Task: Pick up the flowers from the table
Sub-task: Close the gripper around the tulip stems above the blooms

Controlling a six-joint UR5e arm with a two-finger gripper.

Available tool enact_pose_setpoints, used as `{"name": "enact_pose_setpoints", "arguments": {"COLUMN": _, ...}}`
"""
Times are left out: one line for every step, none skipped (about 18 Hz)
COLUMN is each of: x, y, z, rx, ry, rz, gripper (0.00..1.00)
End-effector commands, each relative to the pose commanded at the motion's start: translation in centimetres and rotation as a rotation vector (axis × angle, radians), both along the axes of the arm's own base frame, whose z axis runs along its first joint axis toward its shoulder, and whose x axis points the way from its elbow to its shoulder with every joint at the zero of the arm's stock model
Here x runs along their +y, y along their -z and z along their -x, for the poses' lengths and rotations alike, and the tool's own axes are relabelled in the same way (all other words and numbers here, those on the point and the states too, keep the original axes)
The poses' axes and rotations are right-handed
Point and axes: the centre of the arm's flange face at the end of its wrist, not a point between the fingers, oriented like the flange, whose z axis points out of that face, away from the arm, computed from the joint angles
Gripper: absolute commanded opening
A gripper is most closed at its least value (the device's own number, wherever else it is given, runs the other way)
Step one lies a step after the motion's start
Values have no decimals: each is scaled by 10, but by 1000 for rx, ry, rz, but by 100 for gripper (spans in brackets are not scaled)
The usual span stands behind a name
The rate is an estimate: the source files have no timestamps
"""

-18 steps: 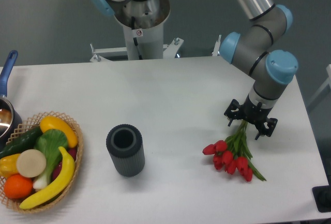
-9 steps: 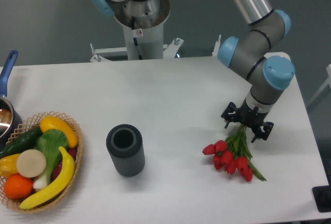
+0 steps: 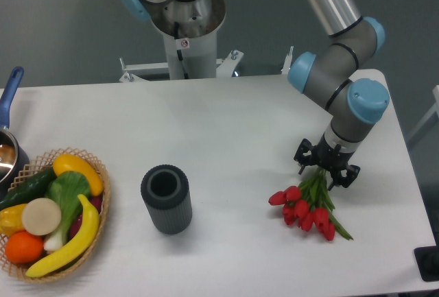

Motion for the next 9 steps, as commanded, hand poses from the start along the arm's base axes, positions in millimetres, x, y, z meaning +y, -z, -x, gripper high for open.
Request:
{"name": "enact_pose_setpoints", "arguments": {"x": 0, "y": -1, "z": 0, "rx": 1, "ry": 0, "rz": -1, "gripper": 54}}
{"name": "enact_pose_setpoints", "arguments": {"x": 0, "y": -1, "z": 0, "rx": 1, "ry": -1, "rz": 0, "gripper": 51}}
{"name": "enact_pose_setpoints", "arguments": {"x": 0, "y": -2, "z": 0, "rx": 1, "ry": -2, "rz": 0, "gripper": 49}}
{"name": "enact_pose_setpoints", "arguments": {"x": 0, "y": -2, "z": -1, "rx": 1, "ry": -2, "rz": 0, "gripper": 49}}
{"name": "enact_pose_setpoints", "arguments": {"x": 0, "y": -4, "z": -1, "rx": 4, "ry": -3, "rz": 0, "gripper": 47}}
{"name": "enact_pose_setpoints", "arguments": {"x": -1, "y": -6, "z": -2, "rx": 4, "ry": -5, "rz": 0, "gripper": 43}}
{"name": "enact_pose_setpoints", "arguments": {"x": -2, "y": -6, "z": -2, "rx": 5, "ry": -8, "rz": 0, "gripper": 40}}
{"name": "enact_pose_setpoints", "arguments": {"x": -2, "y": -5, "z": -2, "rx": 2, "ry": -8, "rz": 1, "gripper": 39}}
{"name": "enact_pose_setpoints", "arguments": {"x": -2, "y": -7, "z": -3, "rx": 4, "ry": -9, "rz": -2, "gripper": 38}}
